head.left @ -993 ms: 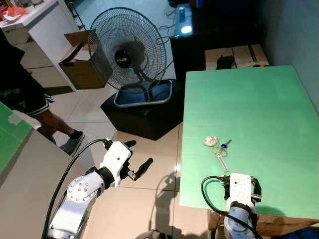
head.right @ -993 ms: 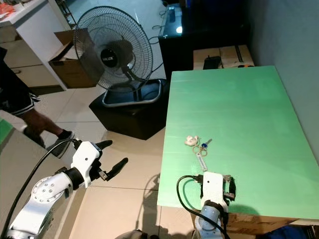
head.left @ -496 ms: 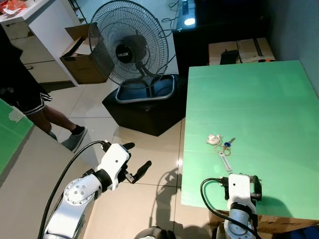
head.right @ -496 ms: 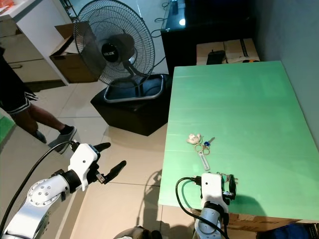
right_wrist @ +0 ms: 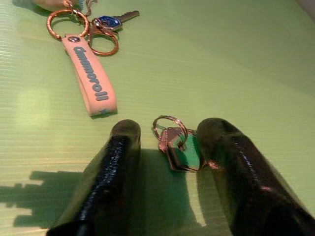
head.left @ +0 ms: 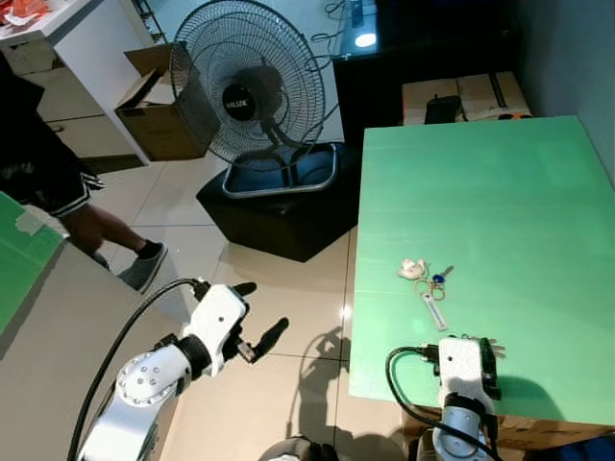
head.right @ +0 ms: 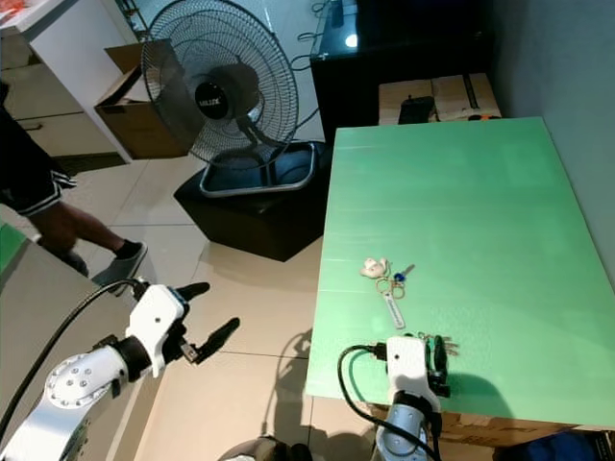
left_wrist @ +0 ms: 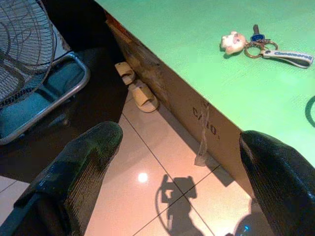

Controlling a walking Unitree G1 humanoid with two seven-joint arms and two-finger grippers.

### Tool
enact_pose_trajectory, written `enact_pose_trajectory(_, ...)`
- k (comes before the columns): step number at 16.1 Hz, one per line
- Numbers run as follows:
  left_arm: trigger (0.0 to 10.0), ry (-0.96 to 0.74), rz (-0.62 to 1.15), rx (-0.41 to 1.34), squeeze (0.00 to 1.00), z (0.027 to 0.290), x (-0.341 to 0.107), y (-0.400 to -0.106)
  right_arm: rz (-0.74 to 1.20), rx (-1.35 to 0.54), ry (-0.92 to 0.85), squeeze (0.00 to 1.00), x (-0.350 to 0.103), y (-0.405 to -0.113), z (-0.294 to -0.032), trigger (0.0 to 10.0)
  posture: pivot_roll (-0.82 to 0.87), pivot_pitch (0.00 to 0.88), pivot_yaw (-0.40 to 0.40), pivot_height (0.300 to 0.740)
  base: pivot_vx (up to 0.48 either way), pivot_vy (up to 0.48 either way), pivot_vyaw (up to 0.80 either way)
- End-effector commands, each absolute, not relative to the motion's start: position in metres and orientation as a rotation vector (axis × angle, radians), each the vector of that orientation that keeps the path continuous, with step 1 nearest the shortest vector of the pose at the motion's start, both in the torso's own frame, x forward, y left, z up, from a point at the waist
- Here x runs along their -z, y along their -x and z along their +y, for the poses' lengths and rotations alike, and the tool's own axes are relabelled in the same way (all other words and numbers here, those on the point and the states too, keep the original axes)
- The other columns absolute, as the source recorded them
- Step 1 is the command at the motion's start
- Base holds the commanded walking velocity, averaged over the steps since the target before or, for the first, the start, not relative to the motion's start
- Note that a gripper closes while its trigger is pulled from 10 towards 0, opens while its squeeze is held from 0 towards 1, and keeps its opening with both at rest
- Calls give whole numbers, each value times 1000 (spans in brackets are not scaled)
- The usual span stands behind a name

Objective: Hang keys on a hook

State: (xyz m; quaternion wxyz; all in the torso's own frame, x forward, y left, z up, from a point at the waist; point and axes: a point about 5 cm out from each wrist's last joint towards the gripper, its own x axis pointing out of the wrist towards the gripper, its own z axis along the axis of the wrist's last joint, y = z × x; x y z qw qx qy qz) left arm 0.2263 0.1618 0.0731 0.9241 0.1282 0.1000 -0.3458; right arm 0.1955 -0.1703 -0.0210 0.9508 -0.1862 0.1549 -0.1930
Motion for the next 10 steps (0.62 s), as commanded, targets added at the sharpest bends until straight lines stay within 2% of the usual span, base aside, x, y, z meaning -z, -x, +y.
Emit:
enact_pose_trajectory(1, 10000, -276, 217, 690, 0, 173, -75, -224, 321, 376, 365, 0, 24, -191, -162, 0, -35, 115, 250, 722, 0, 0, 0)
enact_pose_trajectory(10, 10000, -302, 242, 726, 0, 179, -76, -219, 315, 383, 345, 0, 25, -179, -152, 0, -41, 148, 287, 722, 0, 0, 0)
